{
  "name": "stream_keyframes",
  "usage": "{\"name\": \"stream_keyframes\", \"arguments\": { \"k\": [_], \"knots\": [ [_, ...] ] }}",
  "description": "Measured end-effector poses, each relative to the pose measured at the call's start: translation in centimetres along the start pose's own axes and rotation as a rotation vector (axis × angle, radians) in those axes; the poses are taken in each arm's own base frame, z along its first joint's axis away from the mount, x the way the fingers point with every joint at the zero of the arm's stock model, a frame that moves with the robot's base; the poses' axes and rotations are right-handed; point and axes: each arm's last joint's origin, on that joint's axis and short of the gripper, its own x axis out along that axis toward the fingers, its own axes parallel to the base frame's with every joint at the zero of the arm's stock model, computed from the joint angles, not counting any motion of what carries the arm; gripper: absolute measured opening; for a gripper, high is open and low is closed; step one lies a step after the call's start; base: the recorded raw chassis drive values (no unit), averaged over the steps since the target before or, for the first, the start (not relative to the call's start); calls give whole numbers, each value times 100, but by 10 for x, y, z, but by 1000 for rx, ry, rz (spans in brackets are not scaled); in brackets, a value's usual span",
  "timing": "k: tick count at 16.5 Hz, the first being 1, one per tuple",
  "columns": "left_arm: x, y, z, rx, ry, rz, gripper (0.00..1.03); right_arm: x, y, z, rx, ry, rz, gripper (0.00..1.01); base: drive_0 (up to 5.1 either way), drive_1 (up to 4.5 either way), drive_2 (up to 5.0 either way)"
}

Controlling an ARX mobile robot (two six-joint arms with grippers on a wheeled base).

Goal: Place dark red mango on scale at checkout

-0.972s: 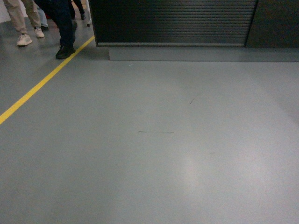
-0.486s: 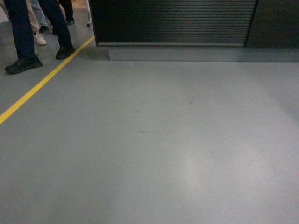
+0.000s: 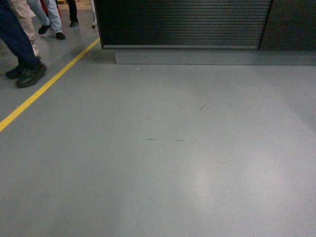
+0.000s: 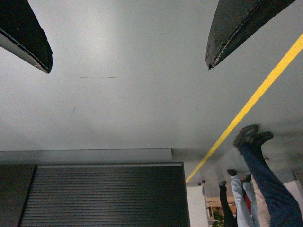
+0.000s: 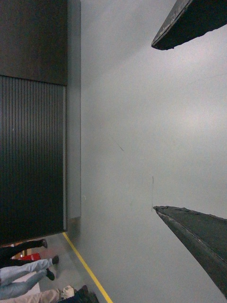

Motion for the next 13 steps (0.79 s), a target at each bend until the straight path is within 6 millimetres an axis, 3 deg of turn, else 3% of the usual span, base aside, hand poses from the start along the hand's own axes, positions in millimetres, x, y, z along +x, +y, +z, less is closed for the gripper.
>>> {"name": "stream_keyframes", "arguments": {
  "k": [3, 13],
  "knots": [
    [0, 0, 0, 0, 0, 0, 98, 0, 0, 0, 0, 0, 0, 98, 0, 0, 0],
    [0, 0, 0, 0, 0, 0, 98, 0, 0, 0, 0, -1, 0, 98, -6, 369, -382]
  ]
}}
